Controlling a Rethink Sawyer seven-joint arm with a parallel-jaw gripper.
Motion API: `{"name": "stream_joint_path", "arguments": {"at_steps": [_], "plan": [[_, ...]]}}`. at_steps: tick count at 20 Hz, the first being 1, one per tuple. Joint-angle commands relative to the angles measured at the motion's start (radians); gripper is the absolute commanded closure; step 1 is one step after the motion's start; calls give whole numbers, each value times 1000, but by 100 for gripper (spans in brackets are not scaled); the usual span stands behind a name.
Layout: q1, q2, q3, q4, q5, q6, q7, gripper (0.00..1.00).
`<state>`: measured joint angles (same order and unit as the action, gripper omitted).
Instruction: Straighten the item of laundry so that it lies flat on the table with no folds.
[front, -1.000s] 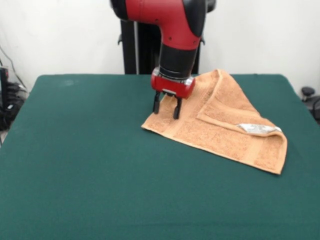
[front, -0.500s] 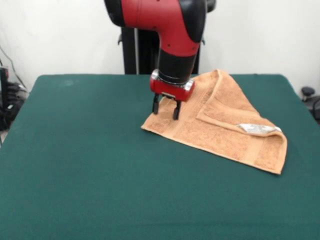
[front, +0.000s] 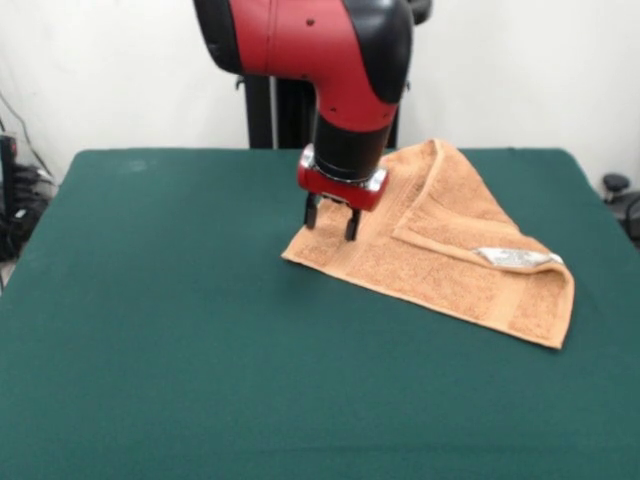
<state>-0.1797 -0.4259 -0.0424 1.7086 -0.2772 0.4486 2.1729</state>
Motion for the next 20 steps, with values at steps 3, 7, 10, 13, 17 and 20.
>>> {"name": "stream_joint_path", "arguments": {"at_steps": [3, 7, 10, 13, 17, 20], "plan": [[-51, 162, 83, -373, -89, -154, -51, 0], [-63, 180, 95, -428, -133, -148, -65, 0], [-79, 202, 116, -465, -165, -155, -74, 0], [-110, 219, 161, -501, -203, -148, -103, 0], [-143, 233, 211, -545, -267, -140, -141, 0], [-172, 234, 256, -560, -310, -124, -171, 0]]}}
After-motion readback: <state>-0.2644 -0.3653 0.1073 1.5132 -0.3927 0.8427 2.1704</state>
